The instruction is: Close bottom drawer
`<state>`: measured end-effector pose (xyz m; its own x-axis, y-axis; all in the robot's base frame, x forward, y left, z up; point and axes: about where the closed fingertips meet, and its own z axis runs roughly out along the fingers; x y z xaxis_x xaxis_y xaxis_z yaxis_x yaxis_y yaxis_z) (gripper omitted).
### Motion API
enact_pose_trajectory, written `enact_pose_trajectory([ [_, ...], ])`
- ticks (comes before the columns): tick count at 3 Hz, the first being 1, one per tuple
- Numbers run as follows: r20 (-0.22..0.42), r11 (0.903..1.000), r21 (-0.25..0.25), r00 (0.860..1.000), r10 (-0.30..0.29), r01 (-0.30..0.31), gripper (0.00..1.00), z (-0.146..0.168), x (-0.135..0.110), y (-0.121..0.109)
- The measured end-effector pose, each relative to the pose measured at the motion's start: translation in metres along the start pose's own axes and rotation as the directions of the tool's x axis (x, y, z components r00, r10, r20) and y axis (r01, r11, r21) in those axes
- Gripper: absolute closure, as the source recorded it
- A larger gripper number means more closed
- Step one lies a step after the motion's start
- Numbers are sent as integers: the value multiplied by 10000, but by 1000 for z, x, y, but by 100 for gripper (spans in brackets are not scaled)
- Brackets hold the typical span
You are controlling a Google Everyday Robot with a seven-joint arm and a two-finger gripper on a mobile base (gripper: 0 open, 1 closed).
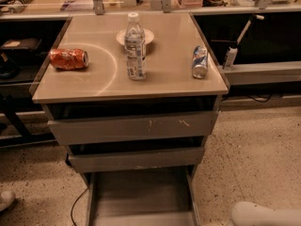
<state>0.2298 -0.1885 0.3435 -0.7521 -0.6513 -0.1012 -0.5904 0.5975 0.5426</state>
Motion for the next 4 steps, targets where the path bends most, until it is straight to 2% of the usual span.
enact_pose_trajectory([
  [1,46,9983,-510,9996,295,-292,100,21,4,-6],
  [2,766,9886,-814,9881,1332,-1269,100,50,0,-30],
  [3,1729,9709,-980,9571,2326,-2183,100,66,-7,-58],
  [4,2387,9491,-1232,9197,3118,-2898,100,81,-8,-84],
])
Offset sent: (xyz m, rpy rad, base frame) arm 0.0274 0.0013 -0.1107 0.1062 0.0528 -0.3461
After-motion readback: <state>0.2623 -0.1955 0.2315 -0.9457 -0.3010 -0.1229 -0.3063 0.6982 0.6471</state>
